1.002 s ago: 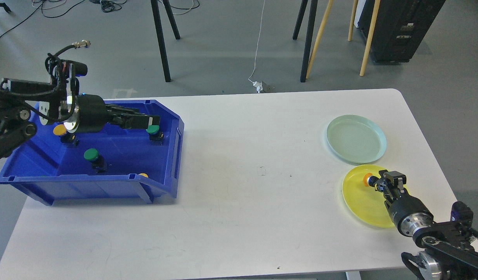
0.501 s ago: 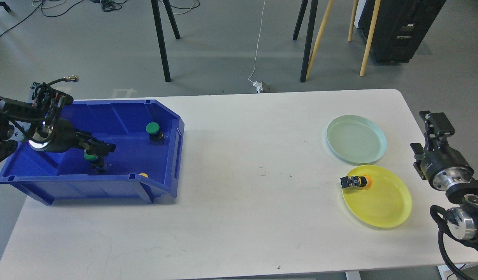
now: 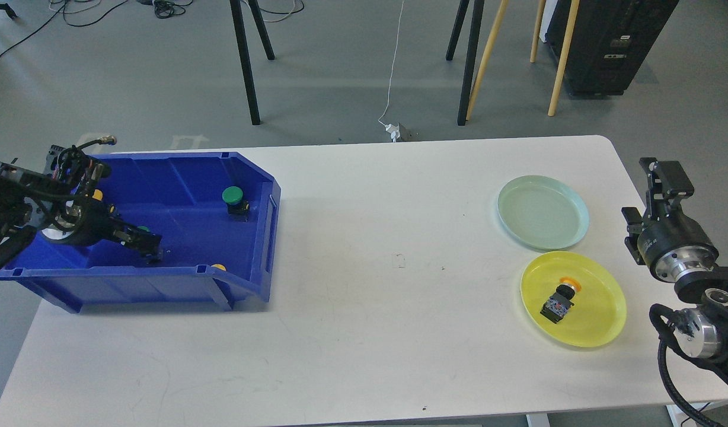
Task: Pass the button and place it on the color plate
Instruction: 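Lower the left gripper into the bin and grasp another button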
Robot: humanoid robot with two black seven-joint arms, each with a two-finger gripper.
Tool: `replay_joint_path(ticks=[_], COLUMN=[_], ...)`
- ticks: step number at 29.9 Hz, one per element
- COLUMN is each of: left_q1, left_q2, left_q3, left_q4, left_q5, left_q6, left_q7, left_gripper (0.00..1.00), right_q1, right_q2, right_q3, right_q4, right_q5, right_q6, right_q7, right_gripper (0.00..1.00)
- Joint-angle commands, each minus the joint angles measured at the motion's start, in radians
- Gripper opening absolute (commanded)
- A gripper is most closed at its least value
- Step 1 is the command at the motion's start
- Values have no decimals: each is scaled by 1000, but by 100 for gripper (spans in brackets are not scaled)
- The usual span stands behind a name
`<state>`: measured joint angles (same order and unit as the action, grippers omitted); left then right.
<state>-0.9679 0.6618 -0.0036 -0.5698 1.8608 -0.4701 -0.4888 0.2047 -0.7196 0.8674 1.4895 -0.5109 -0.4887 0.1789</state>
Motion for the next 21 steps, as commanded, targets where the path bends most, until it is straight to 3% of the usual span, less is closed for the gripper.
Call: replay_joint_path(ticks=[1, 4, 8, 13, 19, 21], left_q1=[0, 0, 29, 35, 35, 35], left_q2=[-19, -25, -25, -25, -27, -30], left_q3=[1, 1, 1, 1, -4, -3], left_q4=[27, 31, 33, 34, 34, 34], left_q5=[-2, -2, -2, -2, -6, -6], left_q6=[5, 28, 41, 42, 74, 88], left_q7=[0, 0, 0, 0, 0, 0], left_gripper=[89, 88, 68, 64, 50, 40], right_q1=[-10, -11, -11, -11, -13, -18], right_q2=[0, 0, 0, 0, 0, 0], right_q3=[-1, -2, -2, -2, -5, -5], right_q4=[23, 26, 26, 25, 23, 23], right_q5=[0, 0, -1, -1, -1, -1], right_q6=[0, 0, 0, 0, 0, 0], right_q7=[1, 1, 1, 1, 2, 2], right_gripper=[100, 100, 100, 100, 100, 100])
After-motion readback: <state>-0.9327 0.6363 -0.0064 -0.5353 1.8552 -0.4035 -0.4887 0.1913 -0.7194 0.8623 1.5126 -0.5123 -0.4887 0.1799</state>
